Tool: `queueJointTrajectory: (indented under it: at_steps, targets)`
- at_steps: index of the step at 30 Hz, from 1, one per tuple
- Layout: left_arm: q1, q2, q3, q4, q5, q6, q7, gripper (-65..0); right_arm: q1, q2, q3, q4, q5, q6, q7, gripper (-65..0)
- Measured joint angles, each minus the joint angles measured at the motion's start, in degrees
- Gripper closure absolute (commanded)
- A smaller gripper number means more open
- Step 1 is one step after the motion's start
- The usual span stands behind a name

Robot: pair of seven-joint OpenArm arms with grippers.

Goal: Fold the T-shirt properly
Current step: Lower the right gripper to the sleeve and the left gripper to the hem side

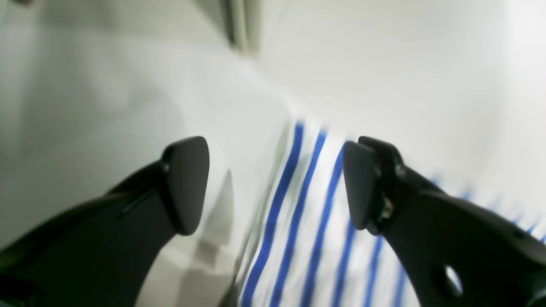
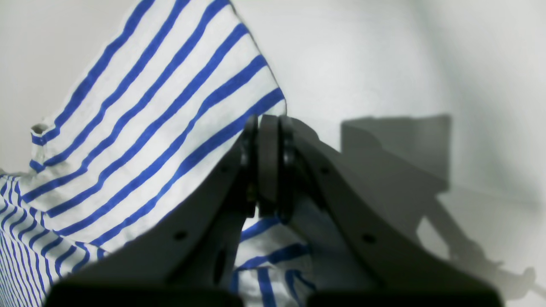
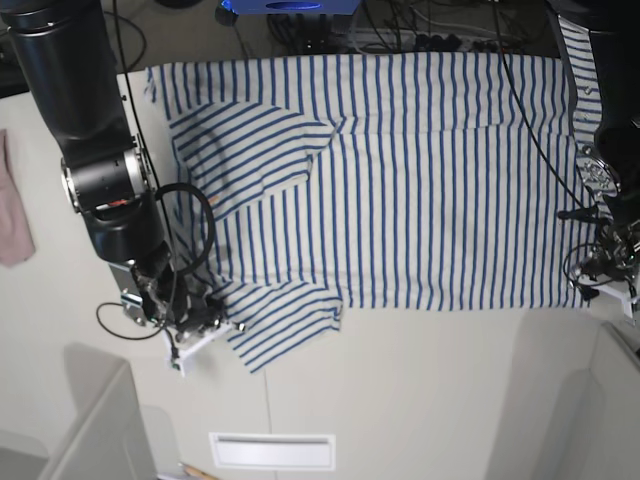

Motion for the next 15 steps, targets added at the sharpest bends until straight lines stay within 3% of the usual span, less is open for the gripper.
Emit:
queueJointTrajectory:
  at_steps: [10, 15]
  targets:
    - [2.2, 0.0, 0.6, 0.2, -0.2, -1.2, -1.4, -45.6, 0.0, 0.9, 0.0, 0.0, 0.0, 0.5, -0.2, 0.0]
    - [1.9, 2.0, 0.6, 0.5, 0.0, -2.5, -2.2, -45.1, 0.0, 0.9, 0.0, 0.0, 0.0, 0.5, -0.2, 0.0]
